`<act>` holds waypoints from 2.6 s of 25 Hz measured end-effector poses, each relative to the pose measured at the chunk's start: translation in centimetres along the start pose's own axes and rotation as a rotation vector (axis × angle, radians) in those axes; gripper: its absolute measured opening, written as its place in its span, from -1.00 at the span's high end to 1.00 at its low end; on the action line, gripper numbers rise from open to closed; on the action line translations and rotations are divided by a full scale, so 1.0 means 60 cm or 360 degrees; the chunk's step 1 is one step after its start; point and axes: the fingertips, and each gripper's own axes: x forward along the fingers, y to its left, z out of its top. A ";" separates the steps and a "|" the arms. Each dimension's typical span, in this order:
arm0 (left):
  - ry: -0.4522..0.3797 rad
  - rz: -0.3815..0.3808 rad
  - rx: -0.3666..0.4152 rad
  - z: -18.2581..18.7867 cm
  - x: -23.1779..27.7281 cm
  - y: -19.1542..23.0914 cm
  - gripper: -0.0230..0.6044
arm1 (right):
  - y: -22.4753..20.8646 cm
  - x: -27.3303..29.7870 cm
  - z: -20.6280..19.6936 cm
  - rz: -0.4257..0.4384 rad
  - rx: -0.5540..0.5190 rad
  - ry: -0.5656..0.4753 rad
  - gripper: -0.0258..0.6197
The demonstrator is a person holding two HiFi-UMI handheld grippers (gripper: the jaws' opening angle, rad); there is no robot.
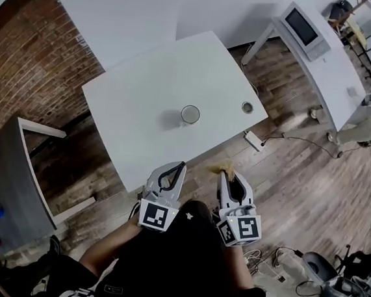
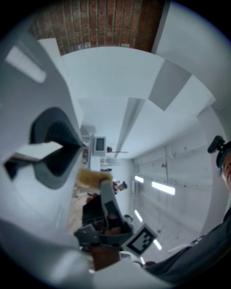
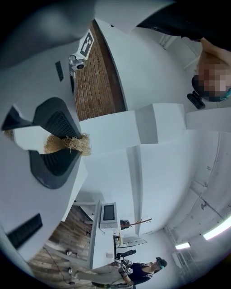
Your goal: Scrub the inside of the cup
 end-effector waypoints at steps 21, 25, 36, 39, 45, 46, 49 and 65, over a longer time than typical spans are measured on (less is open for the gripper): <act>0.0238 0.0560 -0.0073 -0.073 0.167 0.088 0.92 | -0.105 0.223 0.014 0.0640 -0.0083 0.0161 0.73; 0.0323 0.0486 -0.0098 -0.119 0.175 0.103 0.91 | -0.082 0.256 -0.009 0.0677 -0.0131 0.0202 0.73; 0.0561 0.0231 -0.0137 -0.268 0.229 0.132 0.61 | -0.068 0.352 -0.086 0.0626 -0.0211 0.0322 0.74; 0.0624 0.0187 -0.0135 -0.303 0.247 0.140 0.54 | -0.073 0.373 -0.110 0.0623 -0.0225 0.0359 0.73; 0.0694 0.0101 -0.0117 -0.346 0.276 0.143 0.51 | -0.078 0.411 -0.156 0.0596 -0.0298 0.0462 0.74; 0.0698 0.0103 -0.0115 -0.349 0.279 0.143 0.51 | -0.077 0.415 -0.164 0.0600 -0.0310 0.0483 0.74; 0.0702 0.0112 -0.0106 -0.354 0.283 0.141 0.62 | -0.075 0.426 -0.187 0.0614 -0.0328 0.0529 0.74; 0.0696 0.0115 -0.0033 -0.349 0.289 0.136 0.70 | -0.059 0.451 -0.275 0.0681 -0.0488 0.0904 0.74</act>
